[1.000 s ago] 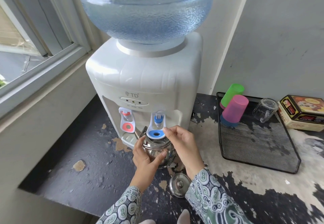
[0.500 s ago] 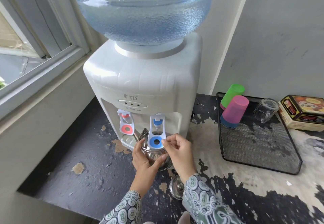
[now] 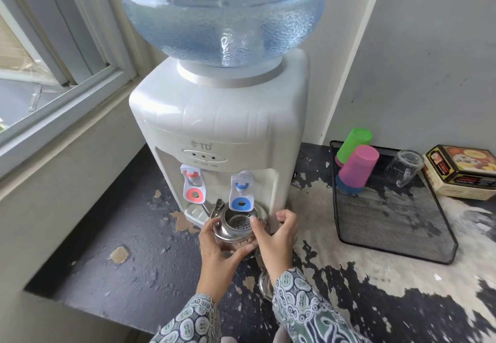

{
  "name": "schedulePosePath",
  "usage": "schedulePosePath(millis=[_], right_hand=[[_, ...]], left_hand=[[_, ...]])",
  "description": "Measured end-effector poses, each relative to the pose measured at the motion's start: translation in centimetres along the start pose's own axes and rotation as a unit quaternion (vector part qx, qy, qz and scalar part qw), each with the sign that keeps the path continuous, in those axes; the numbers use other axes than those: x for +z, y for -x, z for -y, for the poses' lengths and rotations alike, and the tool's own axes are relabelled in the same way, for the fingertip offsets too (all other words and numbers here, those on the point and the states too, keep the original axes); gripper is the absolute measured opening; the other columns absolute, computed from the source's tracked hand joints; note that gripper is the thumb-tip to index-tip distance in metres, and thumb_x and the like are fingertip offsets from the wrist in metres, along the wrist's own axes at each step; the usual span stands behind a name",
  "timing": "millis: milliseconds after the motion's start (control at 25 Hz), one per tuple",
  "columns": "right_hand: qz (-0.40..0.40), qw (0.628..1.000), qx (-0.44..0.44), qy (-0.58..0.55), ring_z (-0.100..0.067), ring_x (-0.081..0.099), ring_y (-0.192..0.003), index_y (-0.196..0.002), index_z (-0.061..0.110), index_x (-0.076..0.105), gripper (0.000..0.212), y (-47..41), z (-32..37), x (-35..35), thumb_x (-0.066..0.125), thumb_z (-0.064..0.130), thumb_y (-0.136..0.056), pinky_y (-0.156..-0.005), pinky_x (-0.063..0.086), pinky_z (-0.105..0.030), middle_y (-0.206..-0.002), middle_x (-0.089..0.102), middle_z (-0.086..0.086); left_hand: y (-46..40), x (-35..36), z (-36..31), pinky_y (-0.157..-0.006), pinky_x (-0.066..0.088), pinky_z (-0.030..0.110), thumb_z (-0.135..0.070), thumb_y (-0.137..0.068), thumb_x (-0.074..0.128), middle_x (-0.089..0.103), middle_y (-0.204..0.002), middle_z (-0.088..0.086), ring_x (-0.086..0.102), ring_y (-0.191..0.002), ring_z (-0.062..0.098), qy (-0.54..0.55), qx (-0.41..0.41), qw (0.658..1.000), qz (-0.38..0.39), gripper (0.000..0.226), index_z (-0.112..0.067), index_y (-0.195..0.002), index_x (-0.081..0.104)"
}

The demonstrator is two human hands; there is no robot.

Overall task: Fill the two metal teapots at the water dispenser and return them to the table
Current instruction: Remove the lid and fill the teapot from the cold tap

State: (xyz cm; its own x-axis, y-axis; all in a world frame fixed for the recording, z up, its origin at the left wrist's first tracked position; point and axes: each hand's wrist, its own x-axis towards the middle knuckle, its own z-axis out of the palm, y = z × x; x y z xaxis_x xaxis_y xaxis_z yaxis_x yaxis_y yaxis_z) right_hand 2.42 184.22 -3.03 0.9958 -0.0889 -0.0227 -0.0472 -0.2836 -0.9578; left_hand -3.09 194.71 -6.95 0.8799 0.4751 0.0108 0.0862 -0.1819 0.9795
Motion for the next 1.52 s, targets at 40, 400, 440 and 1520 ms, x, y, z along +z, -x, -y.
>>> schedulePosePath(millis=[40,400,440,1520], right_hand=[[0.04,0.998,0.048,-0.016,-0.015,0.038,-0.1,-0.105,0.02,0.034,0.057,0.0,-0.1,-0.2,0.071,0.042,-0.069,-0.085,0.036,-0.031,-0.111,0.034,-0.001],[0.181,0.982,0.05,-0.033,0.004,0.05,-0.088,-0.113,0.015,0.041,0.045,2.6,-1.6,-1.2,0.069,0.017,-0.077,-0.067,0.041,0.0,-0.105,0.049,0.004],[0.181,0.982,0.041,-0.024,0.005,0.05,-0.086,-0.112,0.014,0.042,0.045,3.1,-1.7,-1.2,0.069,0.015,-0.076,-0.066,0.04,0.001,-0.105,0.049,0.003],[0.233,0.909,-0.109,0.328,-0.018,0.054,-0.093,-0.103,0.018,0.062,0.028,2.8,-9.5,-5.9,0.07,0.021,-0.076,-0.086,0.047,-0.04,-0.099,0.057,0.002]], left_hand=[[0.1,-0.1,-0.1,-0.082,0.052,0.025,-0.053,-0.048,0.081,0.033,-0.127,-0.011,0.047,-0.119,0.023,0.007,0.006,1.0,0.005,0.085,-0.049,-0.117,0.031],[3.2,-2.1,0.5,-0.11,0.027,0.028,-0.055,-0.046,0.082,0.031,-0.135,-0.001,0.029,-0.131,0.007,-0.057,0.016,0.998,0.013,0.095,-0.047,-0.123,0.028],[3.8,-2.3,0.7,-0.11,0.025,0.027,-0.052,-0.046,0.084,0.03,-0.136,0.0,0.028,-0.13,0.006,-0.059,0.009,0.998,0.01,0.096,-0.047,-0.124,0.028],[5.6,-3.2,2.9,-0.108,0.023,0.027,-0.028,-0.054,0.086,0.026,-0.128,-0.005,0.031,-0.126,0.009,-0.101,-0.031,0.994,0.02,0.107,-0.054,-0.128,0.013]])
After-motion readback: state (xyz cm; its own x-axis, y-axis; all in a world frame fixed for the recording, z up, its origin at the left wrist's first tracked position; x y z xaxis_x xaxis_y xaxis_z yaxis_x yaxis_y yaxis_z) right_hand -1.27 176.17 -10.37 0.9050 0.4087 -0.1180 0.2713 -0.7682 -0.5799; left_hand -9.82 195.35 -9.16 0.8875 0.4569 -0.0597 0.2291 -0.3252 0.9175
